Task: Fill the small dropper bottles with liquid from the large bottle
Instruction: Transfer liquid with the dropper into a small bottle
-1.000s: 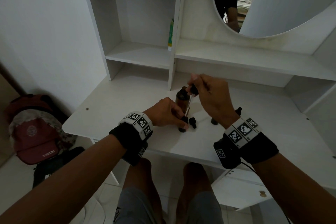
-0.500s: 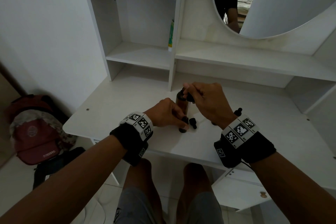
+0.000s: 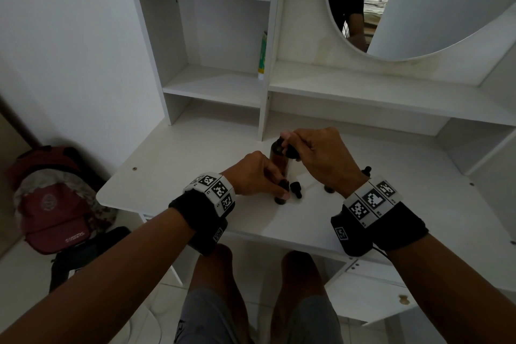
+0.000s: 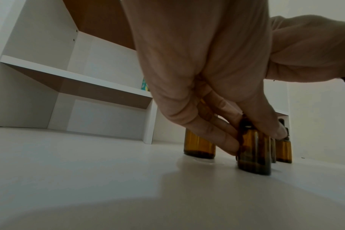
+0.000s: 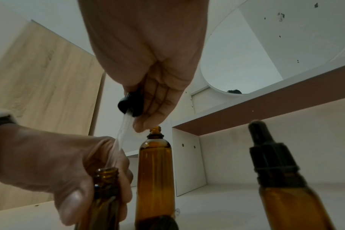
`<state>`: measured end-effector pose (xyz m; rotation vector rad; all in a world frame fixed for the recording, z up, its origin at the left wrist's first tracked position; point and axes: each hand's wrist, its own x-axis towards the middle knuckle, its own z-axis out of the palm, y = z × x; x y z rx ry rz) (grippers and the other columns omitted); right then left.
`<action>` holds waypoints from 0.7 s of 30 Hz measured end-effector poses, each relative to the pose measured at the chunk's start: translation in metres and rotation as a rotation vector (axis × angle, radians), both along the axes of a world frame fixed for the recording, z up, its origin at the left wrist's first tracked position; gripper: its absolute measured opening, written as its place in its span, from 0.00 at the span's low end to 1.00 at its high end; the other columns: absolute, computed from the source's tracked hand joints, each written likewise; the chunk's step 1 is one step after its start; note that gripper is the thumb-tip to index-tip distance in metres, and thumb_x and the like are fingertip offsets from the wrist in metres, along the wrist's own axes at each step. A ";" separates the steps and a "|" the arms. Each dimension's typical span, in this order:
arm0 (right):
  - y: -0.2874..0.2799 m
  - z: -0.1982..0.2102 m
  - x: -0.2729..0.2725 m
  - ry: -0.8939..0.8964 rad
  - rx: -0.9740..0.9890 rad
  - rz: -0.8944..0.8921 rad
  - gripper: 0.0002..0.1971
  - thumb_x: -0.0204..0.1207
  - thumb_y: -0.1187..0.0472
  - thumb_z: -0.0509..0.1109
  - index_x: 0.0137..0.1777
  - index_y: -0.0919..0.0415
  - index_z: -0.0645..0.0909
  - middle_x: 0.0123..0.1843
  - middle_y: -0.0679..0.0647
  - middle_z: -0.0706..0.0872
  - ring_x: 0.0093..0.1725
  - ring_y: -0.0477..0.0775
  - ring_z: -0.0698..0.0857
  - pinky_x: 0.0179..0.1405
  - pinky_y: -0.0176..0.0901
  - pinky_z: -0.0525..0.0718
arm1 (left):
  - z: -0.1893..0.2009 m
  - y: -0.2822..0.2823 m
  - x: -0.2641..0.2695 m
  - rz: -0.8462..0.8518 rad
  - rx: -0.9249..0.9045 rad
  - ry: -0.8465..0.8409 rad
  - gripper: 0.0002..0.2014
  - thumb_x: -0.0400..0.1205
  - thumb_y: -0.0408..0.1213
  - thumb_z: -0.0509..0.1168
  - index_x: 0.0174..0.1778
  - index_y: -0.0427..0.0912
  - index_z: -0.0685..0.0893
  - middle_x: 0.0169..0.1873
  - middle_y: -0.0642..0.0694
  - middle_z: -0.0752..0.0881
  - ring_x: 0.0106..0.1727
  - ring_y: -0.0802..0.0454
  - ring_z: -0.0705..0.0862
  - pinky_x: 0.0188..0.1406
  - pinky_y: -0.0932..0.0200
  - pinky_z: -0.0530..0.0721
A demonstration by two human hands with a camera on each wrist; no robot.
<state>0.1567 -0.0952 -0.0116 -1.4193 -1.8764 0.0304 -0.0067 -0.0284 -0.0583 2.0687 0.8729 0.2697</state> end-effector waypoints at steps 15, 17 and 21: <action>-0.002 -0.001 0.003 -0.070 0.015 0.012 0.21 0.86 0.54 0.62 0.36 0.65 0.85 0.26 0.54 0.86 0.23 0.50 0.84 0.29 0.44 0.83 | 0.000 0.000 0.000 0.003 0.004 0.003 0.13 0.69 0.41 0.82 0.46 0.39 0.94 0.41 0.44 0.93 0.47 0.48 0.91 0.56 0.52 0.87; -0.003 0.003 0.003 -0.031 0.002 -0.006 0.20 0.86 0.54 0.62 0.37 0.65 0.86 0.27 0.55 0.87 0.25 0.51 0.85 0.31 0.46 0.83 | 0.000 0.000 0.000 0.006 -0.003 0.000 0.13 0.69 0.41 0.83 0.45 0.39 0.94 0.41 0.44 0.93 0.47 0.48 0.91 0.56 0.51 0.88; -0.002 0.023 0.004 0.082 0.015 -0.076 0.22 0.85 0.49 0.61 0.40 0.64 0.88 0.31 0.54 0.89 0.29 0.50 0.88 0.35 0.49 0.88 | -0.001 0.001 -0.001 0.009 -0.016 -0.007 0.13 0.68 0.42 0.83 0.45 0.41 0.94 0.41 0.46 0.94 0.47 0.49 0.91 0.58 0.49 0.89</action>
